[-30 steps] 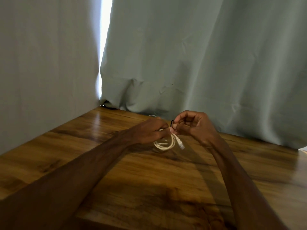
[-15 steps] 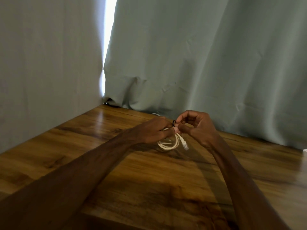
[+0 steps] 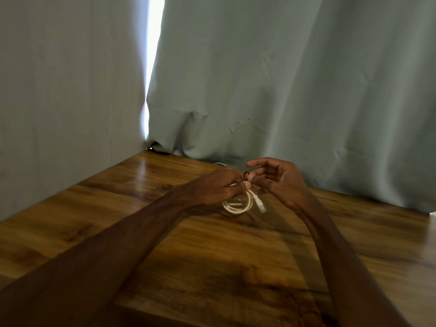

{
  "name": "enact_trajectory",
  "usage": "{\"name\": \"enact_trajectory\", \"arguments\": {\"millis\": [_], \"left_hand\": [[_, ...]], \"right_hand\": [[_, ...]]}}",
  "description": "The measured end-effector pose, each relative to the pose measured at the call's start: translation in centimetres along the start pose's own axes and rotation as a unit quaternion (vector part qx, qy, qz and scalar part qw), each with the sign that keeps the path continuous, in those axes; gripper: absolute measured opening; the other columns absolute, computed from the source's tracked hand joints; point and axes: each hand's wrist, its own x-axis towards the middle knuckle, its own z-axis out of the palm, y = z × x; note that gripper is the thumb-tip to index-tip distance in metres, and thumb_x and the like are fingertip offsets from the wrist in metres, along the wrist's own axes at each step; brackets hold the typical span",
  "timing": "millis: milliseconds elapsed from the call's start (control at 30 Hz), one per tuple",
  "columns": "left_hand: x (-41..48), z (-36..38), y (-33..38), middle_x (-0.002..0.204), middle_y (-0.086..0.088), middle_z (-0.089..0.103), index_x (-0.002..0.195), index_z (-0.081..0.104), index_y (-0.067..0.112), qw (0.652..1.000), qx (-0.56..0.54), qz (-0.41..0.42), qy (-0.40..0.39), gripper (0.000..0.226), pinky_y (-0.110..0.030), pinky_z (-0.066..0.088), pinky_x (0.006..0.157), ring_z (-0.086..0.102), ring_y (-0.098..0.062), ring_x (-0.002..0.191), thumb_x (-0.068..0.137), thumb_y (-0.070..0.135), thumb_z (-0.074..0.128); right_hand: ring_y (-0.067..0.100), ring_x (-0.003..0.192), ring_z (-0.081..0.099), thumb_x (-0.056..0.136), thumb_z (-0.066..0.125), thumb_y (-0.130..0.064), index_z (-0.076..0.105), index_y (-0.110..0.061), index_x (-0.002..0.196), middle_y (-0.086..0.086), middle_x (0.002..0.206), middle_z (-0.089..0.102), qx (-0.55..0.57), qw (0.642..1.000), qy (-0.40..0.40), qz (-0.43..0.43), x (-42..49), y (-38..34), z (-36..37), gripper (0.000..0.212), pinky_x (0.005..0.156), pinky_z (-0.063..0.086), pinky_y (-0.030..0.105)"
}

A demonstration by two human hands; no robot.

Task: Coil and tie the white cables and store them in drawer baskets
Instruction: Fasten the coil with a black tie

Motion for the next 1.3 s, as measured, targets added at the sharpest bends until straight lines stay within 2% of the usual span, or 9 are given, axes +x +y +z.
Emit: {"name": "enact_trajectory", "arguments": {"millis": [133, 267, 400, 567, 700, 800, 900, 1100, 1300], "left_hand": [[0.0, 0.2, -0.6, 0.066, -0.004, 0.064, 0.072, 0.064, 0.017, 0.999, -0.019, -0.028, 0.013, 0.046, -0.043, 0.048, 0.061, 0.061, -0.02, 0.059, 0.105, 0.044, 0.047], [-0.2, 0.0, -0.5, 0.075, 0.0, 0.071, 0.081, 0.073, 0.016, 0.988, -0.12, -0.086, 0.046, 0.038, -0.03, 0.049, 0.066, 0.067, -0.013, 0.068, 0.103, 0.04, 0.053], [0.0, 0.0, 0.0, 0.085, -0.016, 0.074, 0.093, 0.076, 0.003, 0.95, -0.265, -0.15, 0.073, 0.051, -0.043, 0.054, 0.082, 0.07, -0.024, 0.079, 0.102, 0.047, 0.053], [0.5, 0.0, -0.3, 0.08, -0.022, 0.067, 0.093, 0.07, -0.012, 0.914, -0.339, -0.204, 0.095, 0.069, -0.037, 0.047, 0.074, 0.063, -0.029, 0.075, 0.099, 0.054, 0.051], [0.7, -0.1, -0.3, 0.066, -0.01, 0.064, 0.088, 0.07, -0.008, 0.919, -0.303, -0.218, 0.125, 0.068, -0.032, 0.041, 0.059, 0.055, -0.024, 0.063, 0.107, 0.051, 0.041], [0.6, 0.2, -1.1, 0.073, -0.012, 0.07, 0.088, 0.073, 0.0, 0.931, -0.243, -0.229, 0.146, 0.076, -0.035, 0.044, 0.064, 0.06, -0.024, 0.067, 0.099, 0.065, 0.036], [0.0, 1.2, -1.0, 0.076, -0.002, 0.074, 0.089, 0.074, 0.018, 0.933, -0.228, -0.221, 0.169, 0.056, -0.031, 0.046, 0.063, 0.064, -0.01, 0.067, 0.107, 0.055, 0.037], [-1.0, 3.2, 0.0, 0.094, 0.004, 0.071, 0.109, 0.066, 0.021, 0.932, -0.184, -0.27, 0.155, 0.045, -0.033, 0.05, 0.075, 0.066, -0.011, 0.084, 0.106, 0.056, 0.039], [-2.0, 4.6, 1.3, 0.095, 0.006, 0.074, 0.093, 0.073, 0.019, 0.939, -0.133, -0.286, 0.136, 0.043, -0.022, 0.045, 0.081, 0.065, -0.008, 0.093, 0.108, 0.044, 0.041]], "right_hand": [[0.014, 0.099, 0.074, 0.089, 0.078, -0.024, 0.075, -0.019, 0.112, -0.002, 0.099, 0.079, -0.042, 0.998, 0.025, 0.039, 0.2, 0.5, 0.0, 0.024, 0.089, 0.061, 0.04], [0.005, 0.103, 0.072, 0.089, 0.073, -0.04, 0.072, -0.024, 0.12, -0.009, 0.109, 0.078, -0.009, 0.994, -0.052, 0.097, -0.4, 0.0, 0.5, 0.034, 0.091, 0.056, 0.026], [0.017, 0.107, 0.073, 0.088, 0.079, -0.025, 0.071, -0.017, 0.122, 0.0, 0.112, 0.078, 0.012, 0.988, -0.104, 0.116, -0.7, 0.1, 0.9, 0.036, 0.093, 0.058, 0.029], [0.025, 0.107, 0.074, 0.086, 0.08, -0.018, 0.072, -0.013, 0.121, 0.008, 0.111, 0.078, 0.068, 0.986, -0.074, 0.136, -0.7, 0.3, 0.6, 0.036, 0.093, 0.06, 0.044], [0.029, 0.107, 0.074, 0.087, 0.08, -0.021, 0.072, -0.01, 0.119, 0.012, 0.112, 0.078, 0.103, 0.98, -0.066, 0.159, -0.7, 0.5, 0.3, 0.035, 0.092, 0.06, 0.045], [0.03, 0.106, 0.074, 0.086, 0.081, -0.025, 0.072, -0.009, 0.118, 0.012, 0.111, 0.078, 0.129, 0.974, -0.05, 0.178, -0.7, 0.7, 0.2, 0.037, 0.093, 0.058, 0.046], [0.029, 0.103, 0.075, 0.085, 0.081, -0.026, 0.071, -0.008, 0.118, 0.011, 0.109, 0.078, 0.138, 0.97, -0.024, 0.199, -0.7, 1.3, 0.2, 0.039, 0.092, 0.059, 0.044], [0.032, 0.101, 0.076, 0.087, 0.08, -0.019, 0.07, 0.003, 0.117, 0.017, 0.107, 0.078, 0.187, 0.945, 0.061, 0.263, -2.3, 3.4, 0.9, 0.038, 0.083, 0.064, 0.042], [0.03, 0.104, 0.075, 0.087, 0.08, -0.023, 0.077, -0.007, 0.109, 0.014, 0.107, 0.078, 0.184, 0.94, 0.096, 0.272, -7.4, 2.4, -0.5, 0.027, 0.085, 0.063, 0.038]]}}
